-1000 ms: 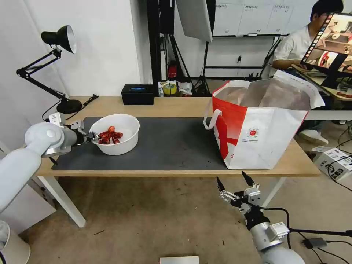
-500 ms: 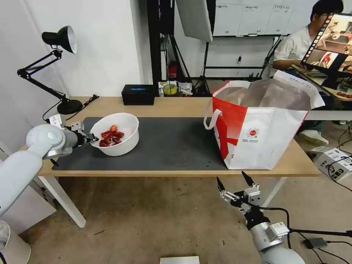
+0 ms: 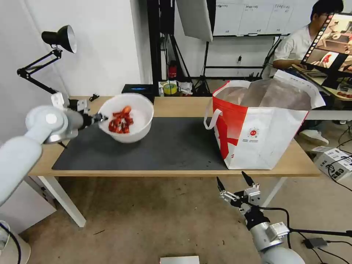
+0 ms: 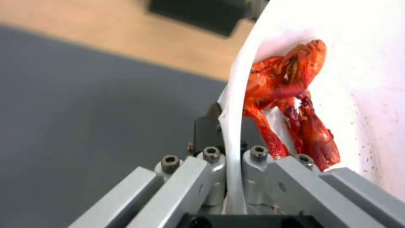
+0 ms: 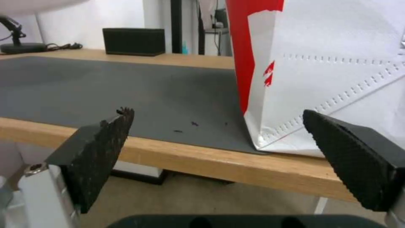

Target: Pick up the trash from the table and place it into the takeout bag.

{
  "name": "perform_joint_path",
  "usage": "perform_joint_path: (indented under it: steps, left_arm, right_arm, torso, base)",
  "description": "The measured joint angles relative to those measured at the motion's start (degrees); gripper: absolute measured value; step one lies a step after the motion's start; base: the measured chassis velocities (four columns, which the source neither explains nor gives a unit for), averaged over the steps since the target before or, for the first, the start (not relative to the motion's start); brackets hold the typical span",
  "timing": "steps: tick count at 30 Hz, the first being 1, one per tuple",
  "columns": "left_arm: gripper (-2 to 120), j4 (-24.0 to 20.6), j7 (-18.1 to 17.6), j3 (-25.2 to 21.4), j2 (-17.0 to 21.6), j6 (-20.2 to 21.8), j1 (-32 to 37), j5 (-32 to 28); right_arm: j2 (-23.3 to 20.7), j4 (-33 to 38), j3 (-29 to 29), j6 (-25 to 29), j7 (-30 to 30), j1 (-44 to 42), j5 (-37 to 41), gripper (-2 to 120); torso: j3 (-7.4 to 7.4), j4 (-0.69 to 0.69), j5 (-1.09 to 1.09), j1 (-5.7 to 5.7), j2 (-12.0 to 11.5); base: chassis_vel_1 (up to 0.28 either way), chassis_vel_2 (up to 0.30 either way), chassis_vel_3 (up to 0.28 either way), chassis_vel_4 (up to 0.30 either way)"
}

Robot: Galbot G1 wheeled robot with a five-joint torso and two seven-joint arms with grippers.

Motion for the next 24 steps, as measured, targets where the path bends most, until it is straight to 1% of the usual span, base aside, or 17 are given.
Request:
perform_joint_path:
  steps: [1,4,5,8,9,10,12,13,16,17,19,20,23,24]
  left_arm:
    - [0,0.0,0.0,0.0,0.0,0.0,0.0,0.0]
    - [0,-2.5,-3.2,3.4,-2.0,-0.8,-5.7,-3.0]
    - [0,-2.5,-3.2,3.4,-2.0,-0.8,-5.7,-3.0]
    - [0,-4.2,-7.4,7.4,-4.9,-2.0,-12.3,-6.9]
    - [0,-4.2,-7.4,7.4,-4.9,-2.0,-12.3,-6.9]
    - [0,-4.3,-8.3,9.1,-6.2,-2.5,-15.3,-8.2]
    - [0,-4.0,-8.9,12.0,-8.6,-3.7,-20.3,-9.5]
    - [0,-4.0,-8.9,12.0,-8.6,-3.7,-20.3,-9.5]
    - [0,-4.0,-10.0,15.1,-11.8,-4.6,-25.2,-10.8]
    - [0,-4.0,-10.0,15.1,-11.8,-4.6,-25.2,-10.8]
    - [0,-3.0,-10.9,16.9,-14.5,-5.0,-27.6,-11.2]
    - [0,-3.0,-10.9,16.9,-14.5,-5.0,-27.6,-11.2]
    - [0,-0.6,-11.4,19.3,-18.8,-5.3,-30.0,-11.1]
    - [0,-0.6,-11.4,19.3,-18.8,-5.3,-30.0,-11.1]
  right_arm:
    - [0.0,0.0,0.0,0.0,0.0,0.0,0.0,100]
    - [0.0,0.0,0.0,0.0,0.0,0.0,0.0,100]
    - [0.0,0.0,0.0,0.0,0.0,0.0,0.0,100]
    - [0.0,0.0,0.0,0.0,0.0,0.0,0.0,100]
    - [0.0,0.0,0.0,0.0,0.0,0.0,0.0,100]
    - [0.0,0.0,0.0,0.0,0.0,0.0,0.0,100]
    - [0.0,0.0,0.0,0.0,0.0,0.0,0.0,100]
    - [0.0,0.0,0.0,0.0,0.0,0.0,0.0,100]
    - [0.0,0.0,0.0,0.0,0.0,0.0,0.0,100]
    - [0.0,0.0,0.0,0.0,0.0,0.0,0.0,100]
    - [0.0,0.0,0.0,0.0,0.0,0.0,0.0,100]
    - [0.0,0.0,0.0,0.0,0.0,0.0,0.0,100]
    - [0.0,0.0,0.0,0.0,0.0,0.0,0.0,100]
    - [0.0,0.0,0.0,0.0,0.0,0.0,0.0,100]
  torso:
    - [0.0,0.0,0.0,0.0,0.0]
    - [0.0,0.01,0.0,0.0,0.0]
    - [0.0,0.01,0.0,0.0,0.0]
    - [0.0,0.02,-0.01,0.0,0.0]
    - [0.0,0.02,-0.01,0.0,0.0]
    - [0.0,0.01,0.0,0.0,0.0]
    - [-0.01,-0.01,0.03,0.0,0.0]
    - [-0.01,-0.01,0.03,0.0,0.0]
    - [-0.01,0.0,0.0,0.0,0.0]
    - [-0.01,0.0,0.0,0.0,0.0]
    - [-0.01,0.01,0.0,-0.01,0.0]
    - [-0.01,0.01,0.0,-0.01,0.0]
    - [0.0,0.01,0.0,0.0,0.0]
    - [0.0,0.01,0.0,0.0,0.0]
  base:
    - [0.0,0.0,0.0,0.0]
    - [0.0,0.0,0.0,0.0]
    - [0.0,0.0,0.0,0.0]
    - [0.0,0.0,0.0,0.0]
    - [0.0,0.0,0.0,0.0]
    - [0.0,0.0,0.0,0.0]
    - [0.0,0.0,0.0,0.0]
    - [0.0,0.0,0.0,0.0]
    - [0.0,0.0,0.0,0.0]
    - [0.0,0.0,0.0,0.0]
    - [0.0,0.0,0.0,0.0]
    - [0.0,0.0,0.0,0.0]
    - [0.0,0.0,0.0,0.0]
    - [0.0,0.0,0.0,0.0]
